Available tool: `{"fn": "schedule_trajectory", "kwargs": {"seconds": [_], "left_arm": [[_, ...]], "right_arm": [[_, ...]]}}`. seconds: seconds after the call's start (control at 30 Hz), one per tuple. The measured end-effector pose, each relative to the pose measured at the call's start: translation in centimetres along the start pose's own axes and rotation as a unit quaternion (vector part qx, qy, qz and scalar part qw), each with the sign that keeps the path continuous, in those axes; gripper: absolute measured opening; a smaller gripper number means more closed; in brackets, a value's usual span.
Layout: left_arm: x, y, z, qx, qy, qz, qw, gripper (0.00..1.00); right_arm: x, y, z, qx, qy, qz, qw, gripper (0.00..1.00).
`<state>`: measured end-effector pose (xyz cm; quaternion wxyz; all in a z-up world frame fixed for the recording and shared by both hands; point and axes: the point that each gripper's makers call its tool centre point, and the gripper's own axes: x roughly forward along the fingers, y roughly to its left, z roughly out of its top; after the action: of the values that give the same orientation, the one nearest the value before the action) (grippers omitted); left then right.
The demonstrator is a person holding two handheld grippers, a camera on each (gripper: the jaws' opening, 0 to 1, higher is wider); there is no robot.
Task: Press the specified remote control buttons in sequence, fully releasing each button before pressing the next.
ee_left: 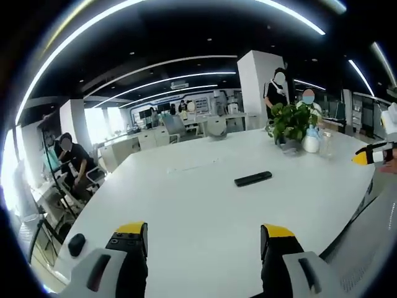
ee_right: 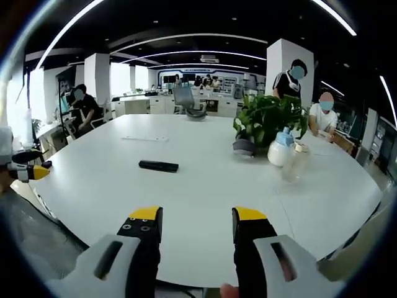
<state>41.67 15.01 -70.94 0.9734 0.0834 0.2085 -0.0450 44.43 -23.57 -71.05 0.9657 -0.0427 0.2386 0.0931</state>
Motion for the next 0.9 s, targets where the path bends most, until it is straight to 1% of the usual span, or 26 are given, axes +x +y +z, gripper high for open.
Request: {"fn": "schedule_trajectory", "kwargs": {"seconds": [0.23,0.33,0.4,0.5,0.57,0.63,0.7,0.9], "left_arm": [[0.02,0.18,-0.04,-0.001,0.001,0.003,1.0,0.77],[0.24,-0.2,-0.33,-0.001,0.011,-0.007,0.9999,0.77],[0.27,-0.37,-0.43,0.006,0.015,-0.01,0.9998,0.77],[0.25,-0.37,-0.2,0.015,0.009,-0.009,0.9998,0.79],[0.31,-0.6,-0.42,0.01,0.015,-0.016,0.9997,0.78],[0.36,-0.59,-0.56,0.014,0.019,-0.015,0.9996,0.78],[0.31,-0.42,-0.45,0.019,0.015,-0.01,0.9997,0.79],[0.35,-0.79,-0.54,0.019,0.017,-0.019,0.9995,0.79]], "right_arm": [[0.15,0.11,-0.23,-0.002,0.008,0.004,1.0,0.46],[0.19,0.01,-0.3,-0.002,0.01,0.002,0.9999,0.46],[0.2,-0.08,-0.33,0.0,0.011,0.0,0.9999,0.46],[0.27,-0.21,-0.37,0.003,0.013,-0.002,0.9999,0.46],[0.31,-0.21,-0.43,0.003,0.015,-0.002,0.9999,0.47],[0.33,-0.19,-0.47,0.001,0.016,-0.002,0.9999,0.46],[0.35,-0.12,-0.51,0.0,0.017,0.0,0.9998,0.46],[0.32,-0.13,-0.54,0.0,0.018,-0.001,0.9998,0.46]]}}
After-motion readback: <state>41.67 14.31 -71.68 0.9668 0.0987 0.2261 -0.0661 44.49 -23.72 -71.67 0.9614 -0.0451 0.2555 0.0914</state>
